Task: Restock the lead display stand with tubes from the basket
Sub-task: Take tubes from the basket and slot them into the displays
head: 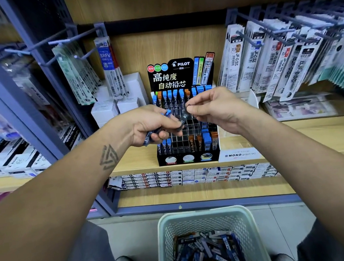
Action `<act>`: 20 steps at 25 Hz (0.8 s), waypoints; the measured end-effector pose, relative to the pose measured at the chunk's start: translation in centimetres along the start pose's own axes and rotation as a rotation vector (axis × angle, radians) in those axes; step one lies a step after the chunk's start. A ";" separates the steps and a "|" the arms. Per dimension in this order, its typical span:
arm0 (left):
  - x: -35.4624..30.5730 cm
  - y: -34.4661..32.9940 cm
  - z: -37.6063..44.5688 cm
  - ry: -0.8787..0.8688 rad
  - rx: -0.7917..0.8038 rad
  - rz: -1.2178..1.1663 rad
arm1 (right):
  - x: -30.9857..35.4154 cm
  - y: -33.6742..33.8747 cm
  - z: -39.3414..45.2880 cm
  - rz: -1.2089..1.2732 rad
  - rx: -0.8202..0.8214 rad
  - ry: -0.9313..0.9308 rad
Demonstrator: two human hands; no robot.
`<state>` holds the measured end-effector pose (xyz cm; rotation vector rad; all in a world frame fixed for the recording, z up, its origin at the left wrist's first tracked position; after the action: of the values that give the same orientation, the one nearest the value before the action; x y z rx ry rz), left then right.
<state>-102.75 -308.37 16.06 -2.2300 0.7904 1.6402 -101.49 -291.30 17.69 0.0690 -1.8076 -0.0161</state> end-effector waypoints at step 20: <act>-1.8 -1.2 1.0 -0.134 -0.133 0.059 | 2.5 4.7 -1.6 -0.109 -0.142 0.146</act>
<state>-103.23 -306.43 17.27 -2.1727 0.7391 1.8995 -100.69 -286.69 20.73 0.0660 -1.6503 -0.2120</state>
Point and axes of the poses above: each hand's wrist, its own z-axis towards the middle knuckle, its own y-axis out of the back of the hand, x = y × z, the point moved 6 cm from there along z, towards the middle knuckle, and after that the axes turned 8 degrees about -y, right-handed, at the moved point
